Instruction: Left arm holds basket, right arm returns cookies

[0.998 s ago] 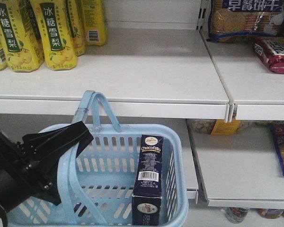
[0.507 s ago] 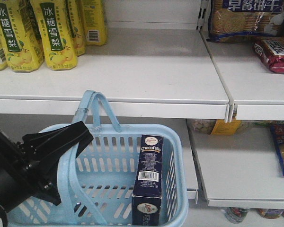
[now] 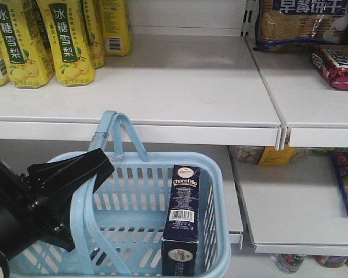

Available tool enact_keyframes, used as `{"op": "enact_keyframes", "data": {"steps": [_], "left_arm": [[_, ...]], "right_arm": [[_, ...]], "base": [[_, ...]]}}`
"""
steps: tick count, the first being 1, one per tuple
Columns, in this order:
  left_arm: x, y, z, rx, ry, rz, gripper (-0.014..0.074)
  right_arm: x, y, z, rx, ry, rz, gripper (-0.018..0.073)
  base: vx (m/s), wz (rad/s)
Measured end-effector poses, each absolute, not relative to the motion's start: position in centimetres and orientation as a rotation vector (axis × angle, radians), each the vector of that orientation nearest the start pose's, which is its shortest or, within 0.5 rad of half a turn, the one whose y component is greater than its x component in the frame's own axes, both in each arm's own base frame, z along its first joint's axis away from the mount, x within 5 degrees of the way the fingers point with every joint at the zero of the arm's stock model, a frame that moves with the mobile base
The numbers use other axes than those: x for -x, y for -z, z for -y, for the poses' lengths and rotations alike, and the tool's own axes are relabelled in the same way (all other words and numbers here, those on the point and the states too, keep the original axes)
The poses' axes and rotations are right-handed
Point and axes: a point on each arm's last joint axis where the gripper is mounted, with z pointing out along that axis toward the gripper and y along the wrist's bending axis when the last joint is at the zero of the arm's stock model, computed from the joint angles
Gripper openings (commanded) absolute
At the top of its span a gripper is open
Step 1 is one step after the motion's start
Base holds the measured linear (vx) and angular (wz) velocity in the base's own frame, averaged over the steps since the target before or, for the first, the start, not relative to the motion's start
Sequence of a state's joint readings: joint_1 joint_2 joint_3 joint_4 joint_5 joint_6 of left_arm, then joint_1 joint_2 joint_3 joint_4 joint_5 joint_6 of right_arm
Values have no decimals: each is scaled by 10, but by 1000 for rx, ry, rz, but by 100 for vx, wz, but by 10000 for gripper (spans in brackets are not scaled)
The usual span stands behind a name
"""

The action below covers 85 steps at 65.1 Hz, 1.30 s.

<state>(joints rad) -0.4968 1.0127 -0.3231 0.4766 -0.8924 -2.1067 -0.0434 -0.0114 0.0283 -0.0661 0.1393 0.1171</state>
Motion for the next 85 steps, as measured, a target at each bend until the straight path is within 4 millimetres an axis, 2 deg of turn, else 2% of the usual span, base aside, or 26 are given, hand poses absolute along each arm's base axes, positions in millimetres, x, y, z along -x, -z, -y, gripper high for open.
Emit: {"op": "enact_keyframes", "data": {"steps": [17, 52, 73, 85], "left_arm": [[-147, -278, 117, 707, 2076, -1587, -3], [-147, -278, 117, 707, 2076, -1587, -3], [-147, -278, 117, 707, 2076, -1587, -3], [-147, -278, 117, 707, 2076, -1587, -3]], "right_arm": [[-56, -192, 2, -133, -58, -1635, -6], [-57, -199, 2, -136, -71, -1557, -6], [-53, -225, 3, -115, -73, -1291, -6], [-41, -268, 2, -101, -74, -1151, -6]], "base": [[0, 0], [0, 0], [0, 0], [0, 0]]}}
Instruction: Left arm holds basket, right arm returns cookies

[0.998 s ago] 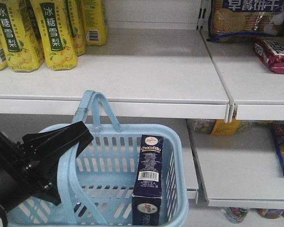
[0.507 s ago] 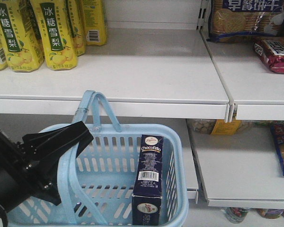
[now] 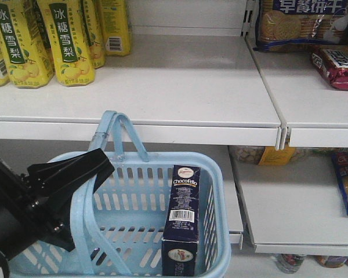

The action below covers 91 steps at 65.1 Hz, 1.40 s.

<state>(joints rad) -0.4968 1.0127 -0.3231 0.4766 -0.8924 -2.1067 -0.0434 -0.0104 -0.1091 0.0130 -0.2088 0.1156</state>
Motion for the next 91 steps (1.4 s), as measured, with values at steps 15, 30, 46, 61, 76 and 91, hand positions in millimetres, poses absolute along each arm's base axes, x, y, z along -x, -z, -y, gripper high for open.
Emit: {"op": "enact_keyframes", "data": {"steps": [15, 30, 46, 61, 76, 91], "left_arm": [[-147, -278, 117, 707, 2076, -1587, -3], [-147, -278, 117, 707, 2076, -1587, -3], [-147, -278, 117, 707, 2076, -1587, -3], [-147, -278, 117, 707, 2076, -1587, -3], [-147, -278, 117, 707, 2076, -1587, -3], [-147, -278, 117, 707, 2076, -1587, -3]], "right_arm": [[-34, -345, 2, -91, -73, -1046, -6], [-46, -426, 2, -91, -73, -1078, -3], [-81, -481, 3, -105, -72, -1259, -3], [-115, -484, 3, -133, -96, -1524, 4], [-132, -455, -2, -172, -187, -1872, 25], [-129, -432, -5, -171, -205, -2153, 133]], "base": [[0, 0], [0, 0], [0, 0], [0, 0], [0, 0], [0, 0]]}}
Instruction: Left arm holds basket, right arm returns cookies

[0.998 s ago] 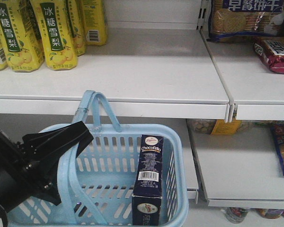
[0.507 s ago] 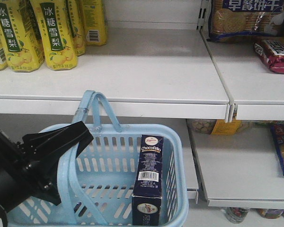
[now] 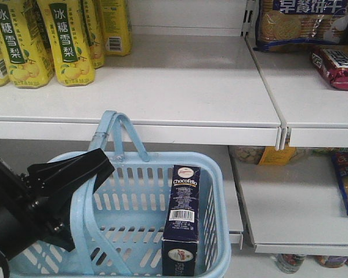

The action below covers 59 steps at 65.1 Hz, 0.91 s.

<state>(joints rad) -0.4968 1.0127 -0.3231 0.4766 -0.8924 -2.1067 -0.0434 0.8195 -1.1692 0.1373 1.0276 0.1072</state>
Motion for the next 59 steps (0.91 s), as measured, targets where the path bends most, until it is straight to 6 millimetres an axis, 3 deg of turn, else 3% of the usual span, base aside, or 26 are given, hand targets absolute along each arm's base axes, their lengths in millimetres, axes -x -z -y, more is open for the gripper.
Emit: {"op": "enact_keyframes", "data": {"steps": [33, 59], "left_arm": [[-147, -278, 117, 707, 2076, -1587, -3], [-147, -278, 117, 707, 2076, -1587, -3]], "right_arm": [[-117, -424, -10, -97, -221, -2278, 563], [-117, -424, -22, 69, -223, -2274, 574]], "base": [[0, 0], [0, 0]]}}
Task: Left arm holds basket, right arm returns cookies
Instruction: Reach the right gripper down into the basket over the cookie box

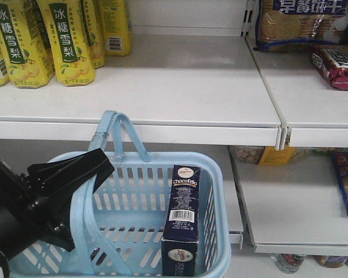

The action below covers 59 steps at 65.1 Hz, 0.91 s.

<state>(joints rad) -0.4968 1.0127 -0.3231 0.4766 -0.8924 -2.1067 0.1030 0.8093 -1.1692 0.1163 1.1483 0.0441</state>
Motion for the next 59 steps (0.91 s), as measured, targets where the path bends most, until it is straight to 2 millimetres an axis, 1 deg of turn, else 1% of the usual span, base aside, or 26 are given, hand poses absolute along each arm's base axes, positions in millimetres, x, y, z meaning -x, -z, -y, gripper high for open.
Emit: {"op": "enact_keyframes", "data": {"steps": [15, 32, 42, 59], "left_arm": [[-147, -278, 117, 707, 2076, -1587, -3], [-147, -278, 117, 707, 2076, -1587, -3], [-147, -278, 117, 707, 2076, -1587, -3], [-147, -278, 117, 707, 2076, -1587, -3]], "right_arm": [[-127, -417, -43, 192, -319, -2332, 574], [-137, -408, -75, 253, -531, -2430, 574], [-146, -399, -96, 235, -644, -2505, 574], [-162, -386, -126, 135, -807, -2584, 574]], "base": [[0, 0], [0, 0], [0, 0], [0, 0]]}}
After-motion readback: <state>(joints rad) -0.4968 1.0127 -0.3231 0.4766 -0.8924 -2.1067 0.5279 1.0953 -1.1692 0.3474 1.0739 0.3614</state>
